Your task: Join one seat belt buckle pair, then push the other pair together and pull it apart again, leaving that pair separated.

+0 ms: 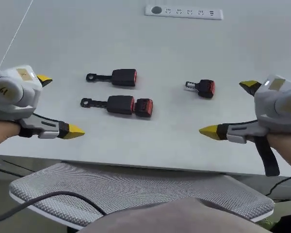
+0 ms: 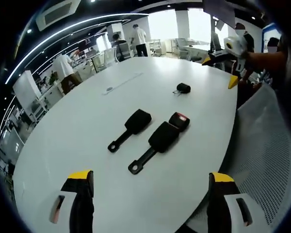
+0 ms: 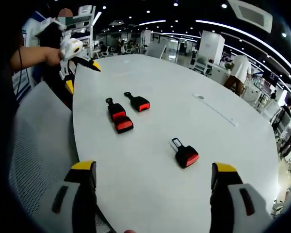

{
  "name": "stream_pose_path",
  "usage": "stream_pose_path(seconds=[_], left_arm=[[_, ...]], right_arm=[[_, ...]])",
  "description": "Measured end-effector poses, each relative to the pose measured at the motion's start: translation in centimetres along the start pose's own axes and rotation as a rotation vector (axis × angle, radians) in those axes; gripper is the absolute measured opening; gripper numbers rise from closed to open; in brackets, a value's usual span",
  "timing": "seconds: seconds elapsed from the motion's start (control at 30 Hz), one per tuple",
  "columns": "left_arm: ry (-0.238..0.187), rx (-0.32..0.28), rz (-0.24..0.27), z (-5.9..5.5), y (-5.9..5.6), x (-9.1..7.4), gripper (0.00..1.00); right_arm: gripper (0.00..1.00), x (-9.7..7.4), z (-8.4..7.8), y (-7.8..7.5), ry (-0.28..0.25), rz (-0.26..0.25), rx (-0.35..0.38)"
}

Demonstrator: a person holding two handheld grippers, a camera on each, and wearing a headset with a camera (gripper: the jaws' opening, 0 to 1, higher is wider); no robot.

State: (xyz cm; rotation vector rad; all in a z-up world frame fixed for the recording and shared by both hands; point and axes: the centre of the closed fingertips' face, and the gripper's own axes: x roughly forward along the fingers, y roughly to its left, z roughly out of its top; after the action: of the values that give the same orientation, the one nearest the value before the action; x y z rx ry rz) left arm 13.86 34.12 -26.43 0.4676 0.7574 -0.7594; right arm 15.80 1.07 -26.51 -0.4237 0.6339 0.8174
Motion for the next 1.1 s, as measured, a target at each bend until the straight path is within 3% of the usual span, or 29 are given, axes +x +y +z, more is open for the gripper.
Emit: stream_pose_path(seconds=[0.13, 0.37, 0.6, 1.1], left_arm=[[-0.001, -0.037, 0.017, -0.6, 0.3, -0.6, 1.00], [-0.009, -0.048, 0.026, -0.5, 0.4, -1.1, 1.00], [0.009, -0.055, 0.032, -1.6, 0.3, -1.2, 1.00], [-0.016, -0.065, 0.052, -1.4, 0.6, -1.4, 1.00]], right_arm=[[1.00, 0.0, 0.0, 0.3, 0.001, 0.002, -0.002], [1.00, -0.2, 0.2, 0.3, -0.001, -0.004, 0.017], [1.00, 0.0, -0.2, 0.7, 0.015, -0.004, 0.004], [1.00, 0.3, 0.0, 1.1, -0.002, -0.007, 0.028]])
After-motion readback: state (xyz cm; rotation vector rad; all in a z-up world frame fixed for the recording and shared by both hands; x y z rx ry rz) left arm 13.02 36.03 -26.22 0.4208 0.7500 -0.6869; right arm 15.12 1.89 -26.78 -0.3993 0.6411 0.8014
